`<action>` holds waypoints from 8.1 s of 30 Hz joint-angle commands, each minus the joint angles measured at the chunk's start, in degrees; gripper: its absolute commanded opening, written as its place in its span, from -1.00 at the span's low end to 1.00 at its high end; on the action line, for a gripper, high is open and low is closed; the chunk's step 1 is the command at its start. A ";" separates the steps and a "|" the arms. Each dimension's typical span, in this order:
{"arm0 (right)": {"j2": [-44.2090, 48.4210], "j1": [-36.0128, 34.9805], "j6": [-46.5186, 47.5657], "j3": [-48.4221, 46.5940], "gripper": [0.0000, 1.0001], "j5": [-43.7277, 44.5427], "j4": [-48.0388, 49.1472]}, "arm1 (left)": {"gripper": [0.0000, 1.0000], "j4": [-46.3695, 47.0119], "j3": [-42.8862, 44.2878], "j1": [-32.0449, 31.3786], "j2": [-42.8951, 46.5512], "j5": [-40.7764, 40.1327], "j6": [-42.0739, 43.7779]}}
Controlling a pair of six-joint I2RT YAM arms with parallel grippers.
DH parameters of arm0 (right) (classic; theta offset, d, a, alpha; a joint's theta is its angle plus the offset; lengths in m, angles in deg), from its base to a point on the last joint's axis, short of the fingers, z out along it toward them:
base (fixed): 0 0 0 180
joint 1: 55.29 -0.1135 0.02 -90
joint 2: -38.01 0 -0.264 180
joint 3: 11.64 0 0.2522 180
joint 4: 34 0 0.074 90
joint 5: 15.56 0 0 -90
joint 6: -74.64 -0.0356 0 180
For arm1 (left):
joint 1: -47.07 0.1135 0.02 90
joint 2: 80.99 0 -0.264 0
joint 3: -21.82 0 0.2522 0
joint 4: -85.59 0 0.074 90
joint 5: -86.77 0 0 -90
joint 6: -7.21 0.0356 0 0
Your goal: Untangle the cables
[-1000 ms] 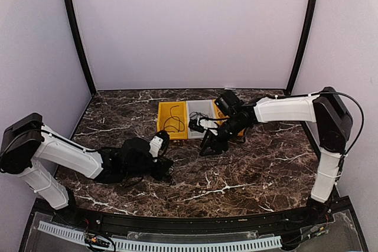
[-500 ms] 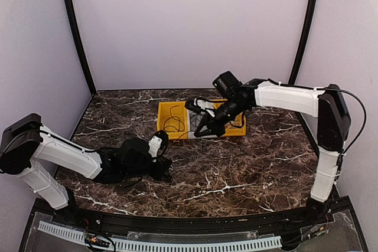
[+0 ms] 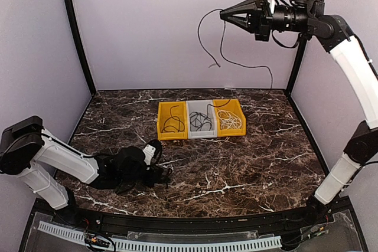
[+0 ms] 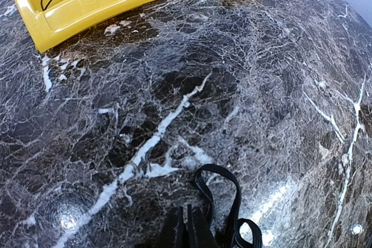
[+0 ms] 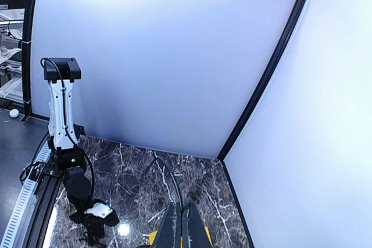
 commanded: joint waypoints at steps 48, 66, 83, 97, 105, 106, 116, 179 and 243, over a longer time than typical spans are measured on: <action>-33.01 -5.71 -1.44 -16.85 -1.00 18.91 26.19 | -0.16 -19.83 -14.92 -0.76 47.34 -16.46 -21.57; -32.63 -9.69 -2.84 -25.61 -1.00 16.99 26.96 | -0.16 -16.48 -14.85 -0.73 43.59 -15.91 -21.14; -32.97 -8.61 1.17 -17.80 -1.00 23.67 28.55 | -0.16 -17.26 -15.58 -0.71 45.59 -15.98 -21.80; -33.19 -10.26 -1.88 -25.61 -1.00 20.88 25.20 | -0.16 -18.38 -17.97 -0.72 49.70 -17.21 -22.61; -32.83 -10.36 -1.04 -25.81 -1.00 21.33 24.51 | -0.16 -15.90 -17.24 -0.75 45.97 -16.34 -21.91; -32.85 -10.37 -0.99 -25.63 -1.00 21.33 24.79 | -0.16 -15.89 -17.09 -0.73 45.78 -16.22 -21.95; -34.76 -10.11 4.13 -17.08 -1.00 26.50 28.85 | -0.16 -18.06 -17.02 -0.71 48.08 -16.39 -22.29; -29.59 -6.52 11.78 9.59 0.06 34.77 6.25 | -0.16 -18.99 -20.69 -0.71 54.82 -19.13 -22.45; -35.50 4.50 -10.87 8.41 -0.18 29.26 5.03 | -0.15 -14.30 -21.65 -0.71 50.18 -18.39 -22.27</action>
